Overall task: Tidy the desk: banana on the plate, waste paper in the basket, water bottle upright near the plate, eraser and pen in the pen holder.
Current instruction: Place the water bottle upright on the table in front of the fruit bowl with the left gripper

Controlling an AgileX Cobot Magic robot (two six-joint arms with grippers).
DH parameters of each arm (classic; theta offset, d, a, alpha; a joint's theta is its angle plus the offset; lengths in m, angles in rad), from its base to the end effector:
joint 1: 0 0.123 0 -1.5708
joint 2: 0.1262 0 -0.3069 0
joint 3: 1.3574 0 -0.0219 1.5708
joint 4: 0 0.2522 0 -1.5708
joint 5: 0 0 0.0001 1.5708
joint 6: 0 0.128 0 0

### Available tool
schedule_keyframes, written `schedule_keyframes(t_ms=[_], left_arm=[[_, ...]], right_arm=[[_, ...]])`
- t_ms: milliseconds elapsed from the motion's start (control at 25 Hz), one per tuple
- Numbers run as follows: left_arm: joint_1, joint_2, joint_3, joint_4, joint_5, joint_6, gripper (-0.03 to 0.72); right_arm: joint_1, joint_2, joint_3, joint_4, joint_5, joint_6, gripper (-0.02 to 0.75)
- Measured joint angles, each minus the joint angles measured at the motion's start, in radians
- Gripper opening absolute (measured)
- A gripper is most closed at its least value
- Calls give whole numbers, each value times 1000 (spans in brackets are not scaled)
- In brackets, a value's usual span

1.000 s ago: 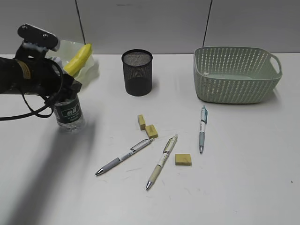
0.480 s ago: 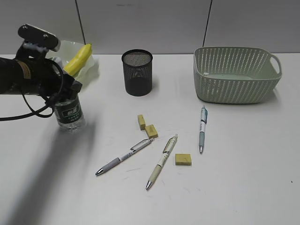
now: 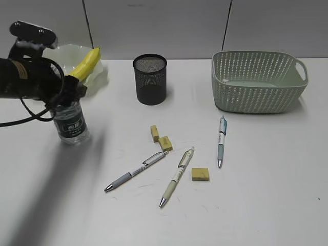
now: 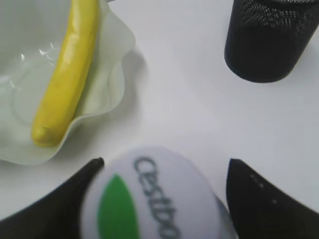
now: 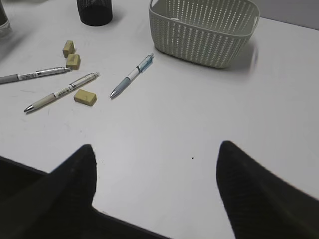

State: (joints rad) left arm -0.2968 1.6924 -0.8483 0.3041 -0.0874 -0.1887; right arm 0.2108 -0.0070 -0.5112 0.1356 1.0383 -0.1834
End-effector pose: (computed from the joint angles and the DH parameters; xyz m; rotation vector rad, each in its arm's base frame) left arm 0.3563 -0.1124 0.1834 0.4725 2.1969 -0.1278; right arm 0.0025 0.0158 0.2681 -0.3976 1.9611 0.1787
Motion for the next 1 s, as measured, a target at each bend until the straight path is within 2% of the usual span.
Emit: schedule_keyframes(t_ms=[200, 440, 680, 800, 1000], left_arm=[[1, -59, -5, -3, 7, 0, 630], [1, -115, -8, -40, 99, 0, 635], [1, -269, -8, -62, 141, 0, 633], [1, -371, -8, -66, 253, 0, 613], [1, -574, -8, -71, 544, 0, 589]], right_arm=[[0, 0, 0, 0, 0, 0, 588], [0, 0, 0, 0, 0, 0, 588], [0, 0, 0, 0, 0, 0, 588], [0, 0, 0, 0, 0, 0, 588], [0, 0, 0, 0, 0, 0, 588]])
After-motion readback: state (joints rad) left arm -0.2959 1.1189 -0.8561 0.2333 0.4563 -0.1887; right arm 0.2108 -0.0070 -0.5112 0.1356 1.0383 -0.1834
